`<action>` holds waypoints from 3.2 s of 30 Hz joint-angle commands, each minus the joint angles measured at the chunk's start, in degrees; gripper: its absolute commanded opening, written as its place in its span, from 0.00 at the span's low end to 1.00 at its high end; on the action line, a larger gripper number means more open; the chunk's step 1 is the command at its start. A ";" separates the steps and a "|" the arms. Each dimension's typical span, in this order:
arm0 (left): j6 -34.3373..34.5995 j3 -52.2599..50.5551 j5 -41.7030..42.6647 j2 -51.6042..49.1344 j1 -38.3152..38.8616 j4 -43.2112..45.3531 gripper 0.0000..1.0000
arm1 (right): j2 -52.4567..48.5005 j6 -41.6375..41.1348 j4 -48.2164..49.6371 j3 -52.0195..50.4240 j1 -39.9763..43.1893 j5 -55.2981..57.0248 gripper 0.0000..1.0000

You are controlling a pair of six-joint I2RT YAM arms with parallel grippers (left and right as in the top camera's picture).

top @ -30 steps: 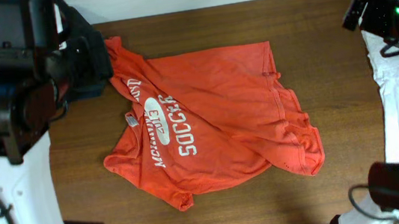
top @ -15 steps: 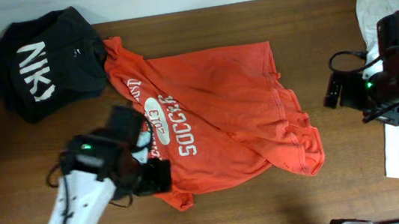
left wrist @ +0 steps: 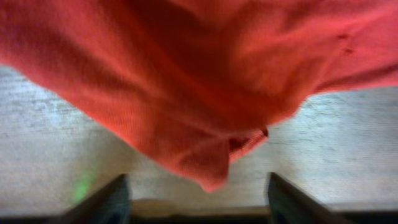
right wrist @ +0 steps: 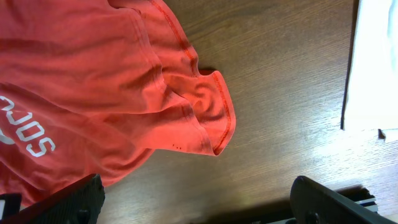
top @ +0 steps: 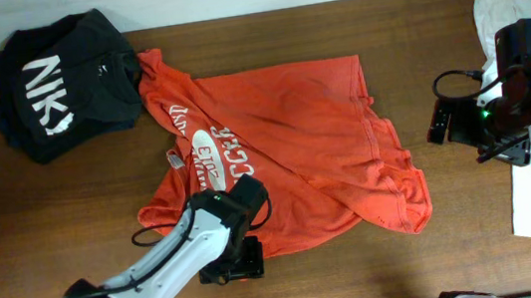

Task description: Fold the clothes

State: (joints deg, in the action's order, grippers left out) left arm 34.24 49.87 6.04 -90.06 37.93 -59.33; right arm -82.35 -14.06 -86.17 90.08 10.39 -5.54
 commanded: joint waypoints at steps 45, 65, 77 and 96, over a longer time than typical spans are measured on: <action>-12.00 38.05 -3.45 -17.38 -1.22 -11.23 0.77 | 0.22 0.15 7.04 -10.49 -0.26 -0.94 0.99; -5.40 19.87 -16.22 -17.38 -0.26 8.09 0.50 | 0.22 0.17 6.93 -10.49 -0.26 -1.57 0.99; -5.60 27.98 -16.41 -12.68 -0.24 -5.16 0.00 | 0.22 0.17 6.73 -10.86 -0.24 -1.51 0.99; -2.32 35.36 -21.62 1.81 -7.50 -37.40 0.00 | 0.22 -4.76 22.16 -37.09 -5.05 -12.41 0.99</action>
State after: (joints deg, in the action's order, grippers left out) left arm 30.76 84.33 -13.10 -89.45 31.77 -96.60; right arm -82.41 -16.53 -66.89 56.34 7.97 -14.92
